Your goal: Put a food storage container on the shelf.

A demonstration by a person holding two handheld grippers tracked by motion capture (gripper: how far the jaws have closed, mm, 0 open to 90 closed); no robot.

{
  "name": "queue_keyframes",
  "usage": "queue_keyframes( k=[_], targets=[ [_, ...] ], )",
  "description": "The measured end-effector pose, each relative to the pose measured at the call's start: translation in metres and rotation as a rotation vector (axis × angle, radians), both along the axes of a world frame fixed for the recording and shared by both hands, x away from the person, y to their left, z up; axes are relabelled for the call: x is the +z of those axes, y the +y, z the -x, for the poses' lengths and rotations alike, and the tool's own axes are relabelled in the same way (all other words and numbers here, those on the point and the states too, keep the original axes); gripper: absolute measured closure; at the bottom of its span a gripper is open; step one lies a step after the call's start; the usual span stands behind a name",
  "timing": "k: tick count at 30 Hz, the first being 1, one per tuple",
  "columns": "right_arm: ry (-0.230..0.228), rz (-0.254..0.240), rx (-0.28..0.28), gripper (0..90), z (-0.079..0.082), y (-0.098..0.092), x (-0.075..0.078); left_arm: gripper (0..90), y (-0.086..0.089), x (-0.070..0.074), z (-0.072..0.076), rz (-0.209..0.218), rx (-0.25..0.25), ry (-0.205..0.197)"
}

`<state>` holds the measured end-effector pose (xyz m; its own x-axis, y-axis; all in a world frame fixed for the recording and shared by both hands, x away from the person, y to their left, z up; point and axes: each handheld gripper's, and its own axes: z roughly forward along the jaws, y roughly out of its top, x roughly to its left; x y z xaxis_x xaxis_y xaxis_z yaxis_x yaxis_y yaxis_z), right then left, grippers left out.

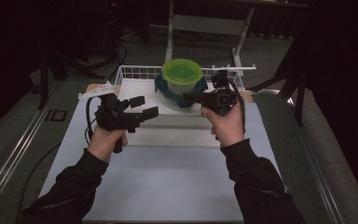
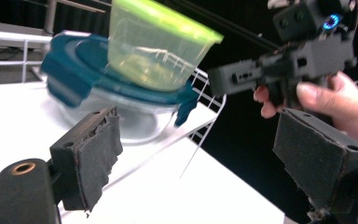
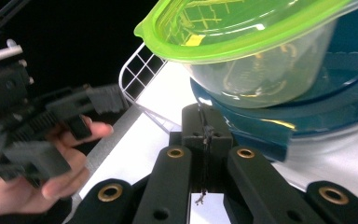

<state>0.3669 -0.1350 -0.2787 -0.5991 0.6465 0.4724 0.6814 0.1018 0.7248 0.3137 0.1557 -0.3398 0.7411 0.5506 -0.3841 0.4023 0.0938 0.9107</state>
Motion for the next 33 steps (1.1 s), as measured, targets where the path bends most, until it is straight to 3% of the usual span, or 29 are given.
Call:
queue_keyframes(
  k=[6,10,14,22,26,31,33],
  targets=[
    [0.004,0.003,-0.002,89.7,-0.007,0.01,-0.003,11.9,-0.003,-0.018,0.009,-0.049,0.021,-0.018],
    [0.004,0.003,-0.014,89.7,-0.011,0.011,-0.004,10.9,-0.006,-0.021,0.011,-0.07,0.013,-0.022],
    [-0.003,0.011,-0.047,89.7,-0.023,0.011,-0.002,10.5,-0.012,-0.026,0.02,-0.111,0.01,-0.058],
    [0.001,0.016,-0.045,87.4,-0.027,0.013,-0.005,10.3,-0.016,-0.031,0.025,-0.127,-0.007,-0.067],
    [-0.039,0.019,-0.009,77.1,-0.014,0.01,-0.005,9.9,-0.017,-0.034,0.027,-0.123,-0.007,-0.077],
    [-0.111,0.012,0.028,54.2,0.005,0.005,-0.008,7.8,-0.018,-0.036,0.031,-0.116,-0.013,-0.08],
    [-0.134,0.011,0.045,47.1,0.012,0.002,-0.011,3.0,-0.021,-0.037,0.033,-0.122,-0.025,-0.085]
  ],
)
